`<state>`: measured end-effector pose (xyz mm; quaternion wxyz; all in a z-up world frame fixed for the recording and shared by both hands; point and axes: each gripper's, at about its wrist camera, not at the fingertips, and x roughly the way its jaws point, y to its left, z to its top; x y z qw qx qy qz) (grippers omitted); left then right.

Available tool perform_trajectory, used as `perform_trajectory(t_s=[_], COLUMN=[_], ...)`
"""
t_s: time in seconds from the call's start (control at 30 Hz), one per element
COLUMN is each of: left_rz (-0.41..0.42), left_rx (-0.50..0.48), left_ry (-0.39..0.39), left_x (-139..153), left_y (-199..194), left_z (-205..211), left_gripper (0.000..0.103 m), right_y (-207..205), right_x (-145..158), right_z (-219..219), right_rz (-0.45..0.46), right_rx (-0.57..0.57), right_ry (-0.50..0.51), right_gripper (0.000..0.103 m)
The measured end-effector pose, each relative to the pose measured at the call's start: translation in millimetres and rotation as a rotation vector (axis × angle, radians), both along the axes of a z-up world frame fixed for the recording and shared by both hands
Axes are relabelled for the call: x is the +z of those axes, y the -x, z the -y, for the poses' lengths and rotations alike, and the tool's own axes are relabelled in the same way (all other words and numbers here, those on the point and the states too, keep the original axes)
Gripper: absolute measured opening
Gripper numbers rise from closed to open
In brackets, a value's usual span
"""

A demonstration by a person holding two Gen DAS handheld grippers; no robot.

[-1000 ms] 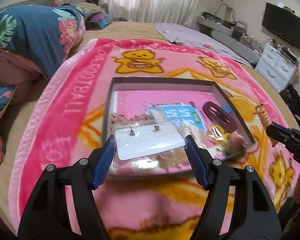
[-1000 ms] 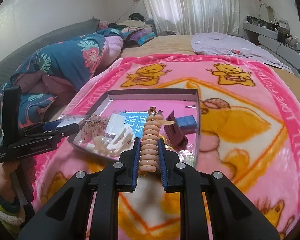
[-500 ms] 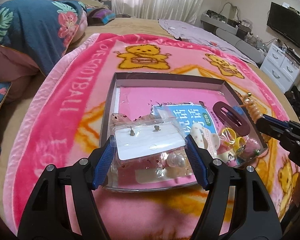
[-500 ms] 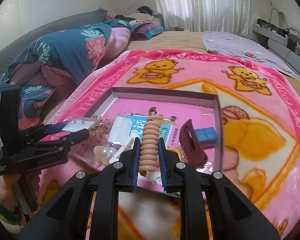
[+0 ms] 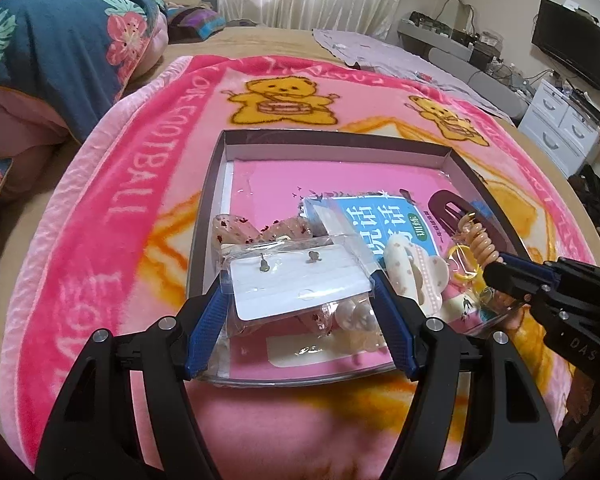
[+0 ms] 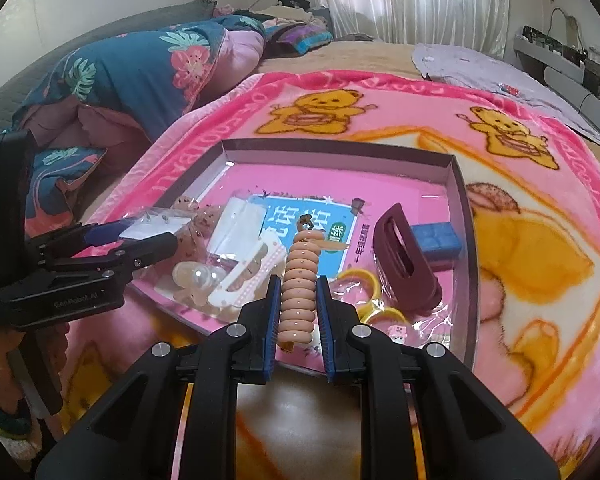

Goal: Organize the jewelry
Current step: 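Carry the hair tie and earring card into the grey tray and release both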

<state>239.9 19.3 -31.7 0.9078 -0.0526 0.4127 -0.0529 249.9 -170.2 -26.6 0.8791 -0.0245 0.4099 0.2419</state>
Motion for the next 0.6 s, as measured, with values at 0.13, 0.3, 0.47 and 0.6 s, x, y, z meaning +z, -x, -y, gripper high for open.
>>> perform_trajectory(t_s=[0.13, 0.3, 0.47, 0.6], left_rz=[-0.012, -0.019, -0.023, -0.027], left_rx=[-0.003, -0.006, -0.005, 0.004], left_ry=[0.008, 0.003, -0.005, -0.016], left_x=[-3.0, -5.0, -6.4, -7.5], left_y=[-1.9, -2.9, -2.6, -2.4], left_z=[-1.8, -1.3, -1.1, -3.1], left_gripper=[0.062, 0.062, 0.062, 0.062], right_y=[-0.9, -4.7, -9.3, -13.6], right_x=[-3.9, -8.7, -11.7, -17.6], right_z=[0.1, 3.5, 5.1, 2.9], right_rz=[-0.008, -0.025, -0.032, -0.037], right_rx=[-0.006, -0.02, -0.04, -0.052], right_ry=[-0.003, -0.011, -0.027, -0.027], right_gripper=[0.017, 0.017, 0.017, 0.017])
